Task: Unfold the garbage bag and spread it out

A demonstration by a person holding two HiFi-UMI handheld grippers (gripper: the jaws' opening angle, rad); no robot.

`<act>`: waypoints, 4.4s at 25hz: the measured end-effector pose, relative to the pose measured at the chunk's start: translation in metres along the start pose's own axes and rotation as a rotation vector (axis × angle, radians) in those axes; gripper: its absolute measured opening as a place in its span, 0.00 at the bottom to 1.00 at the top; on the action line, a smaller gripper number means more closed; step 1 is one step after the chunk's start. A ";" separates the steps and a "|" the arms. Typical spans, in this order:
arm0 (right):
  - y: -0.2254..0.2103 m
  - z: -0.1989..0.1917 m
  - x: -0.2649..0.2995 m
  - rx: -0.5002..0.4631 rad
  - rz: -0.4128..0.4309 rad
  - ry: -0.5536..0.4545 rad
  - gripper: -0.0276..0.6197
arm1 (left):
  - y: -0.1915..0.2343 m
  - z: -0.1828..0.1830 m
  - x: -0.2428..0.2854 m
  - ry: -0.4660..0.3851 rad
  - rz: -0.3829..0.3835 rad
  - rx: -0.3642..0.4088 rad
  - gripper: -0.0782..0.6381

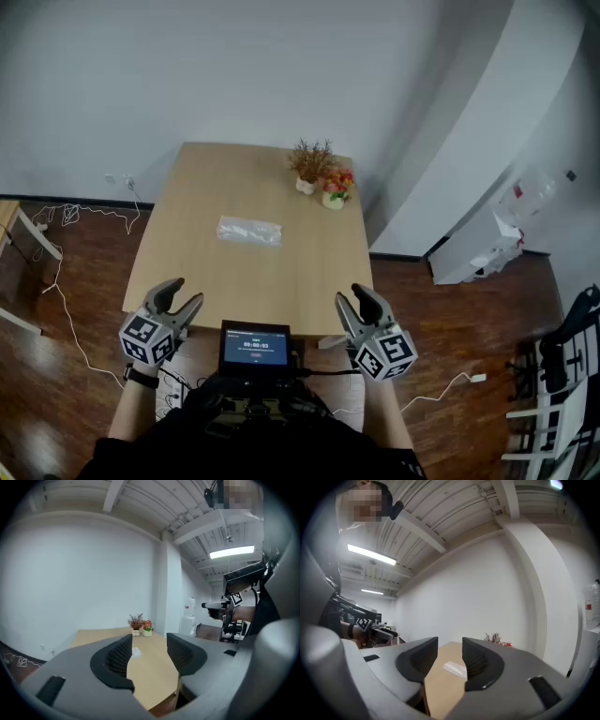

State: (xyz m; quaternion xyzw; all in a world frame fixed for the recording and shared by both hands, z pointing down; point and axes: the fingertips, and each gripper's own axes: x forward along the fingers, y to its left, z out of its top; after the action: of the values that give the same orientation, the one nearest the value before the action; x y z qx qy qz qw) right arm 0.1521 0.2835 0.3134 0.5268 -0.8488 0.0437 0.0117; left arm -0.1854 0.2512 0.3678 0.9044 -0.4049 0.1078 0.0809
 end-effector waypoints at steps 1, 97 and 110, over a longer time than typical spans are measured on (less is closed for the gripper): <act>-0.003 0.000 0.004 0.002 0.003 0.000 0.33 | 0.001 0.002 0.005 0.001 0.000 -0.003 0.44; -0.103 -0.332 0.386 0.061 0.140 0.697 0.33 | 0.092 -0.165 0.474 0.433 -0.388 -0.188 0.11; -0.083 -0.398 0.414 -0.124 0.195 0.919 0.33 | 0.111 -0.147 0.456 0.321 -0.400 -0.315 0.11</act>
State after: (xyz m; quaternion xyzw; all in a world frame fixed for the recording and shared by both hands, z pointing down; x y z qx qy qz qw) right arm 0.0319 -0.0887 0.7423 0.3691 -0.8021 0.2223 0.4134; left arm 0.0079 -0.1136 0.6352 0.9139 -0.2125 0.1671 0.3029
